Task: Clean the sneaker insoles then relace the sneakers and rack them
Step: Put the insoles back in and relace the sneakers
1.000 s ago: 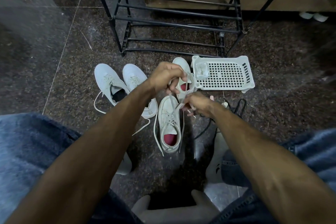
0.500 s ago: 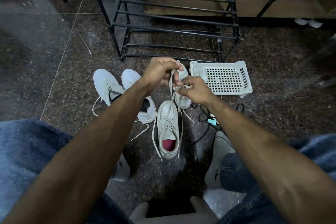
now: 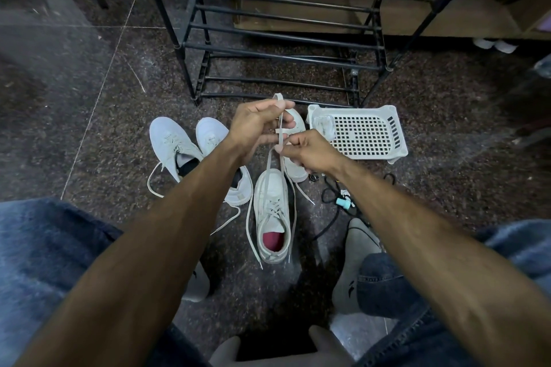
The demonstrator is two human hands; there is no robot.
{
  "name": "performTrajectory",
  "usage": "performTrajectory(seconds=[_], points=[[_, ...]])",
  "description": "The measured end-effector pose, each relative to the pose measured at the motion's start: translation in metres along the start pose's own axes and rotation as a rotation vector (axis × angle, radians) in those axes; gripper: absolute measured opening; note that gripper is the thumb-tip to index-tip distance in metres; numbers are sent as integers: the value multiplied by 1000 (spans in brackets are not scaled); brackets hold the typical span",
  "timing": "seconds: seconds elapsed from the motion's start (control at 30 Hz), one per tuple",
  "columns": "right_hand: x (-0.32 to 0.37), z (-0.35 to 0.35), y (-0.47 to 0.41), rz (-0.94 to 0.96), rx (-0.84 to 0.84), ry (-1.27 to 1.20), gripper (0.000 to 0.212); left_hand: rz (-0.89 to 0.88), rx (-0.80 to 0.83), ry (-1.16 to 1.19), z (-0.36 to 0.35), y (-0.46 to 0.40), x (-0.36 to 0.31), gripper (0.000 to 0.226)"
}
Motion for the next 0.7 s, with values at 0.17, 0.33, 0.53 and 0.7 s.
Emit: performTrajectory(seconds=[0.17, 0.33, 0.53, 0.7], points=[[3, -7, -1, 0, -22, 14, 39, -20, -105, -128, 4, -5, -5, 18], [-15, 10, -2, -101, -226, -118, 25, 329, -131, -422, 35, 7, 40, 26], [-32, 2, 3, -338, -134, -214, 19, 487, 213, -426, 15, 33, 92, 59], [-41, -15, 5, -439, 226, -142, 25, 387, 196, -308, 13, 29, 96, 44]])
Point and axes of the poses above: each hand's wrist, its own y-axis away from the middle knuckle, its own z-axis out of the back of the hand, x = y × z, the point moved 5 cm from there along -y, towards the middle knuckle, and after that the axes turned 5 degrees about y, right-handed, at the moved point
